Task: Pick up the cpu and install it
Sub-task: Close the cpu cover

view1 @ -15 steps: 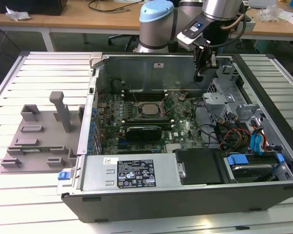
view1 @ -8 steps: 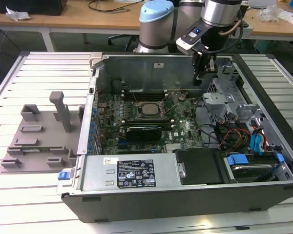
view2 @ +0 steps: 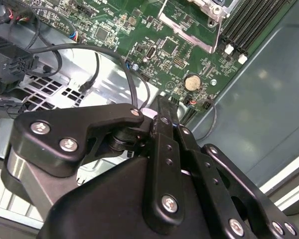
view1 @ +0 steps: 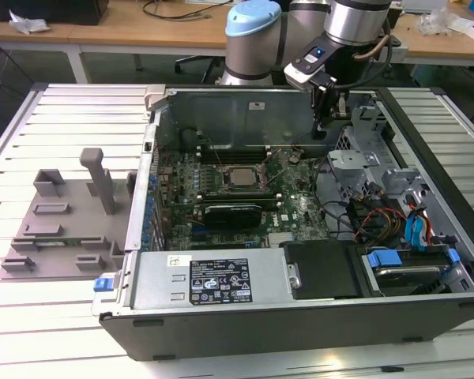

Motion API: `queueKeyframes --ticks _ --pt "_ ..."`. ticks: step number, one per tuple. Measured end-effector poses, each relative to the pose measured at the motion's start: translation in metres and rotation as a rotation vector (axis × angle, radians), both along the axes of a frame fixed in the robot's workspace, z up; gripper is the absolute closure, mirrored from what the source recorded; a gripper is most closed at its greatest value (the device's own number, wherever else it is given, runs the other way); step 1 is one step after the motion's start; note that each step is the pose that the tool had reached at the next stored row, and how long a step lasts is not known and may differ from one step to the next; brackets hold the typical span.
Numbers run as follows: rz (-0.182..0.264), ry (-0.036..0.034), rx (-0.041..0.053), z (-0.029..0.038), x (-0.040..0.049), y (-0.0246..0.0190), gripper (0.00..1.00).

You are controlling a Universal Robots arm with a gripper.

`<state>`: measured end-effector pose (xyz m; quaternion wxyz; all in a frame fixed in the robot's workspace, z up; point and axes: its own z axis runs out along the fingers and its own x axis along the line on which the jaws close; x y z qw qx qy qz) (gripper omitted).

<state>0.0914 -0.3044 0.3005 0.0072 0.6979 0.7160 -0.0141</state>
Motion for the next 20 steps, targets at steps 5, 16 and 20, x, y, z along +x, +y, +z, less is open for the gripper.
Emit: queueKeyframes --ticks 5,16,20 --pt "0.000 0.0000 0.0001 -0.0016 -0.0001 0.0000 0.89" --pt "0.000 0.0000 0.0000 -0.0112 -0.0011 0.0000 0.89" --pt "0.000 0.0000 0.0000 -0.0150 -0.0011 0.0000 0.89"
